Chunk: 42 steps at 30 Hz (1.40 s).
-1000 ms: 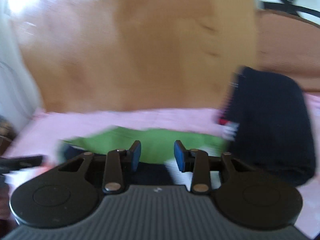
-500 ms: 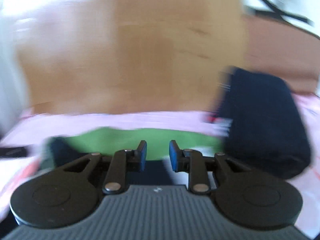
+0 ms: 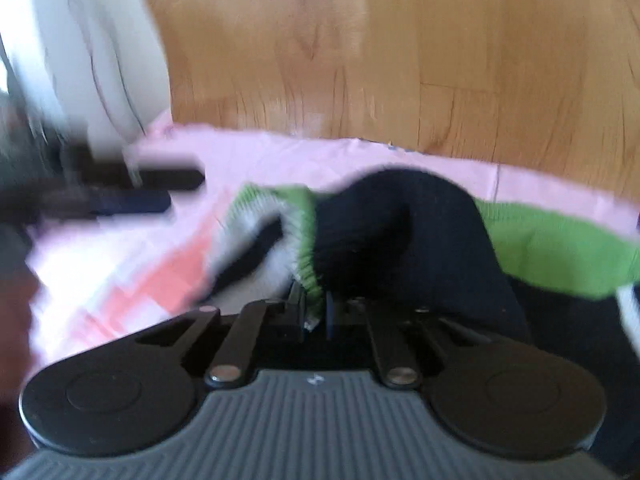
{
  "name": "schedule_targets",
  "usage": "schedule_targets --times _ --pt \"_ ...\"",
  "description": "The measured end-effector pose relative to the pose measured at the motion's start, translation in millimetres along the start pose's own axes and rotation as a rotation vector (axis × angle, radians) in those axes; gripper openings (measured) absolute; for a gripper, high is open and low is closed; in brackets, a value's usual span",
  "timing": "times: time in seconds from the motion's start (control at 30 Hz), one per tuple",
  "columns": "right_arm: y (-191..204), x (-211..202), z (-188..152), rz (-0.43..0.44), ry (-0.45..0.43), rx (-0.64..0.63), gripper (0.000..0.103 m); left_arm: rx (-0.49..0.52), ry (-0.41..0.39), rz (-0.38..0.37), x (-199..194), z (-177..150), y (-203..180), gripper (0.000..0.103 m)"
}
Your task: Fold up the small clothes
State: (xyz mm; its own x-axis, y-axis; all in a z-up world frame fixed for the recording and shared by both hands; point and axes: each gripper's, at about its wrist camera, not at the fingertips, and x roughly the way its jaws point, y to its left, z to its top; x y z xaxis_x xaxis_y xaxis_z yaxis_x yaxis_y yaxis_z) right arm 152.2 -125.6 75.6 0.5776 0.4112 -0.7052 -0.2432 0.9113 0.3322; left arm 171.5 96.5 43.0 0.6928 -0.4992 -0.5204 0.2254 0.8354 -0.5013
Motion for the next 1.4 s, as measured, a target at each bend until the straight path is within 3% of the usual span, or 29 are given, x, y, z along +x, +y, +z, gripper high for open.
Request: schedule_targets --times 0.1,0.17,0.23,0.3,0.37,0.47,0.57,0.63,0.7,0.73,0.77,0.8,0.83,0.9,0.93,1.07,1.2,1.3,1.33,1.4 --pt "5.4 -23.2 17.7 0.181 -0.020 0.121 0.015 -0.015 -0.001 -0.017 -2.0 1.6 1.9 0.079" --pt "9.4 -22.8 28.1 0.272 0.034 0.144 0.030 -0.006 0.002 -0.006 -0.3 0.9 1.1 0.080" --pt "2.5 -24.2 37.0 0.269 0.034 0.142 0.037 -0.009 0.015 -0.006 2.2 0.7 1.3 0.080" --pt "-14.6 -34.2 42.1 0.242 -0.020 0.155 0.042 -0.005 0.030 -0.012 5.3 -0.7 0.7 0.080" --pt "-36.4 -51.2 42.3 0.181 -0.087 0.182 0.042 0.005 0.040 -0.018 7.4 -1.9 -1.6 0.080" --pt "-66.2 -73.2 34.2 -0.037 -0.175 0.130 0.042 0.026 0.054 -0.022 11.3 -5.8 -6.2 0.080" --pt "-92.1 -67.6 20.6 -0.242 -0.147 0.081 0.044 0.049 0.071 -0.017 16.0 -10.0 -9.6 0.078" --pt "-106.7 -58.4 5.5 -0.288 -0.091 0.079 0.044 0.071 0.081 -0.009 20.0 -13.4 -13.2 0.072" --pt "-121.4 -47.6 -11.9 -0.310 -0.038 0.082 0.034 0.103 0.099 0.020 26.1 -18.2 -17.7 0.065" --pt "-131.7 -45.0 -18.2 -0.368 -0.077 0.065 0.031 0.129 0.117 0.059 31.1 -21.3 -20.6 0.061" --pt "-142.1 -46.0 -20.5 -0.419 -0.112 0.094 0.008 0.150 0.133 0.097 35.7 -24.5 -21.6 0.056" --pt "-149.6 -49.1 -18.5 -0.462 -0.129 0.164 0.001 0.157 0.145 0.115 39.2 -26.0 -21.7 0.053" --pt "-153.5 -52.4 -15.7 -0.507 -0.146 0.221 0.001 0.154 0.157 0.113 41.5 -26.5 -20.8 0.049" --pt "-142.5 -54.0 -11.5 -0.542 -0.134 0.209 0.011 0.143 0.160 0.096 39.9 -25.8 -18.9 0.044" --pt "-130.9 -55.2 -10.1 -0.526 -0.147 0.180 0.011 0.138 0.162 0.089 39.2 -25.5 -18.4 0.042" --pt "-74.9 -58.5 -4.4 -0.320 -0.205 0.088 0.012 0.162 0.165 0.108 41.1 -29.2 -21.0 0.040" --pt "-32.1 -35.1 -5.8 -0.110 -0.156 0.049 0.012 0.171 0.165 0.117 41.7 -29.9 -21.6 0.041" --pt "-20.4 -4.3 -21.3 -0.119 -0.069 0.012 0.011 0.185 0.163 0.126 42.5 -30.0 -23.5 0.042" --pt "-24.5 -4.4 -27.0 -0.119 -0.119 0.002 0.011 0.194 0.161 0.128 42.5 -30.6 -24.3 0.042" --pt "-40.8 -11.3 -26.6 -0.121 -0.128 0.045 0.011 0.204 0.160 0.132 42.3 -31.0 -24.8 0.043"
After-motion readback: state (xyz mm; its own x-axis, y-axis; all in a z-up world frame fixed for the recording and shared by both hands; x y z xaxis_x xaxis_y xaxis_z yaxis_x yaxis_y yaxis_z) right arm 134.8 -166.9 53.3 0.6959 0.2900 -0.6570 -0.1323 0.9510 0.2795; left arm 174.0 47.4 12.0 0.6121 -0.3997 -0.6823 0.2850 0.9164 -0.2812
